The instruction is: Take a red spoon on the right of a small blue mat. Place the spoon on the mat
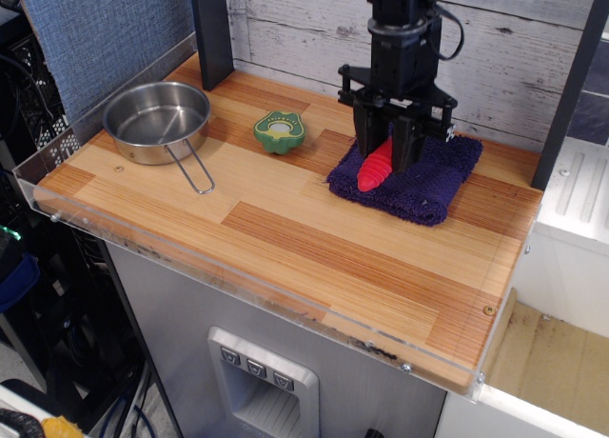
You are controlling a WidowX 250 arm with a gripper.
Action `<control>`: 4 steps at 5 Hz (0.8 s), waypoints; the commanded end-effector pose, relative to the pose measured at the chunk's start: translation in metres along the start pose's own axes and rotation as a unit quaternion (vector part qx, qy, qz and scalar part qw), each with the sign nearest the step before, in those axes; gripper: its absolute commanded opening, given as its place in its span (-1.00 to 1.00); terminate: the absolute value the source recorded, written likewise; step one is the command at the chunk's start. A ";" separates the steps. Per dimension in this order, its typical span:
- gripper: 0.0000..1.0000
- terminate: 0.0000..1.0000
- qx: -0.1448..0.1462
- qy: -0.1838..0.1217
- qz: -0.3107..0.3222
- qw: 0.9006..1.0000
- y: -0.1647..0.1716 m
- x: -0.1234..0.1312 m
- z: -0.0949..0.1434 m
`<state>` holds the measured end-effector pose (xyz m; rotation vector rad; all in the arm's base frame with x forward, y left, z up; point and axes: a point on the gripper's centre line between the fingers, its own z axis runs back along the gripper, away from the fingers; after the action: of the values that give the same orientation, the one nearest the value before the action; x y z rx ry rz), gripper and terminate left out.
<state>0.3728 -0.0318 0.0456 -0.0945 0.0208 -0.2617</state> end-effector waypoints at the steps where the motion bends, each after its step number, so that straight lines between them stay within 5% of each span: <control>1: -1.00 -1.00 0.007 -0.003 -0.006 1.000 -0.005 0.002 0.001; 2: 1.00 -1.00 0.005 0.008 -0.002 1.000 -0.008 0.001 0.003; 4: 1.00 -1.00 0.020 -0.032 0.000 0.999 -0.003 -0.011 0.044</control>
<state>0.3634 -0.0330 0.0723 -0.0680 0.0098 -0.2597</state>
